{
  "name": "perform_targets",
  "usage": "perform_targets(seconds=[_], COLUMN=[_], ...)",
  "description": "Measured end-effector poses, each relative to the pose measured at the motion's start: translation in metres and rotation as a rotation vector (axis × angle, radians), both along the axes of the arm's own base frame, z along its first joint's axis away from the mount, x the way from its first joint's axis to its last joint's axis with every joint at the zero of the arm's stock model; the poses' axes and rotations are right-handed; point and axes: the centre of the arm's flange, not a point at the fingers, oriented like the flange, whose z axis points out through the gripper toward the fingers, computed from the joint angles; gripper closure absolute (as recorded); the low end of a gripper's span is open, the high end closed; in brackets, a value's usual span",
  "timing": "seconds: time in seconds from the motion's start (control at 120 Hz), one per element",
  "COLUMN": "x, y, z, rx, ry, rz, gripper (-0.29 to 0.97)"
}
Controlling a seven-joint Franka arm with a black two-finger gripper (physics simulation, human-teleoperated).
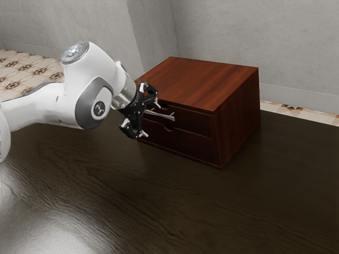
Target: Pull the drawer handle with one arm to open the drawer
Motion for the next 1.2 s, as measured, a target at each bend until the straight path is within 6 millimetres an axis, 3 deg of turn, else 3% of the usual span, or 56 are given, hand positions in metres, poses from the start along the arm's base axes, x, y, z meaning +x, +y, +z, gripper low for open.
perform_targets(seconds=[0.717,0.925,1.2], x=[0.008,0.008,0.004], y=[-0.002,-0.002,-0.002], z=[-0.02,-0.016,-0.006], rx=[-0.007,-0.007,-0.006], ry=[0.01,0.0,-0.012], rz=[0.015,0.017,0.016], gripper=[0.02,0.2,0.61])
